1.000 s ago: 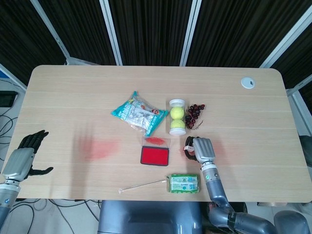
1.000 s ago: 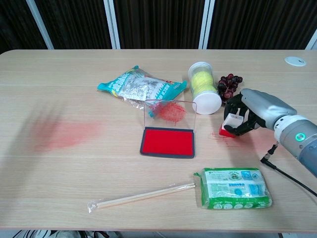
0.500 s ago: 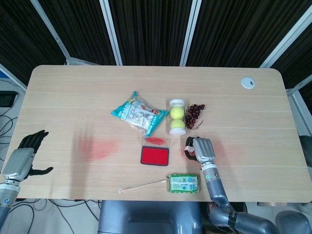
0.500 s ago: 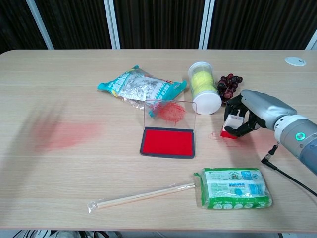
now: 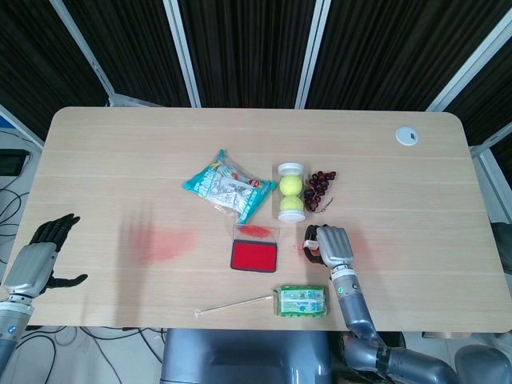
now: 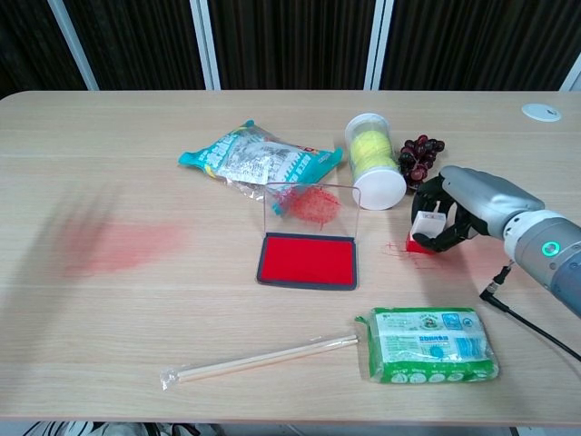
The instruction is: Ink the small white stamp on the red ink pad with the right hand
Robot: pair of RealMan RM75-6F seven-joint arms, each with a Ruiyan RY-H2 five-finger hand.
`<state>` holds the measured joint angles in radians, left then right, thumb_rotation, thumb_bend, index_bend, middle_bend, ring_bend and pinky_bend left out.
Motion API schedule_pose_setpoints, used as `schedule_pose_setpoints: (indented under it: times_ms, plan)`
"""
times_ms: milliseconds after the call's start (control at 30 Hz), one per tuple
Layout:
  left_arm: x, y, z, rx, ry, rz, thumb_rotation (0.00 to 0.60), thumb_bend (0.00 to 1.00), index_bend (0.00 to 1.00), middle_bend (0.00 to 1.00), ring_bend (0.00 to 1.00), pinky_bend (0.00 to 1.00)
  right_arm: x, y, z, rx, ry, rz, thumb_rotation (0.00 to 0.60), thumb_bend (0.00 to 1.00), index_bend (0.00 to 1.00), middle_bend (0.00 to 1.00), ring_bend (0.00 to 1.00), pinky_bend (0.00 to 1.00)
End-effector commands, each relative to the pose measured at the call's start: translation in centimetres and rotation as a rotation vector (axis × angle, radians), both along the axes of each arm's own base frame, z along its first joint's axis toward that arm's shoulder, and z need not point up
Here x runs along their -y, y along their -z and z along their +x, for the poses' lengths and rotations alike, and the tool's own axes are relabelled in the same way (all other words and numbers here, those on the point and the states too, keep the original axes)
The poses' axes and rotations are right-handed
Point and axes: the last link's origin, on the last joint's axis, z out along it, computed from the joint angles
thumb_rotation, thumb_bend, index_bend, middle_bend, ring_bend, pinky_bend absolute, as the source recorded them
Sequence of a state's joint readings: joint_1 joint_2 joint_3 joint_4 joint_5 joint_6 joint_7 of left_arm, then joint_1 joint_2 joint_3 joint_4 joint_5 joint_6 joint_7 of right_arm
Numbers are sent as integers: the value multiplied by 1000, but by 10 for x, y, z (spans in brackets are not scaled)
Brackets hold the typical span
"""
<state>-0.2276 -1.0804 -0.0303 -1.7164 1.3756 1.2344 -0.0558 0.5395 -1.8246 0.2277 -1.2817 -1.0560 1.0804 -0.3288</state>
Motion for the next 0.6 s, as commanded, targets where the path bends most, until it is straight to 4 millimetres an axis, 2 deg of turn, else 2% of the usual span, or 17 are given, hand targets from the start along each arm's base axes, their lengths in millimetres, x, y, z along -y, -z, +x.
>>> schedule_pose_setpoints:
  times_ms: [33, 333, 600]
  plan:
    - [0, 0, 0, 0, 0, -1, 600, 38, 0, 0, 0, 0, 0, 0, 0, -2, 1, 2, 600, 496, 676, 496, 439, 488]
    - [0, 0, 0, 0, -1, -1, 600, 38, 0, 0, 0, 0, 0, 0, -1, -8, 4, 7, 600, 487, 648, 479, 430, 488]
    - [0, 0, 0, 2, -2, -2, 600, 38, 0, 0, 0, 0, 0, 0, -2, -15, 9, 18, 600, 483, 581, 468, 429, 487]
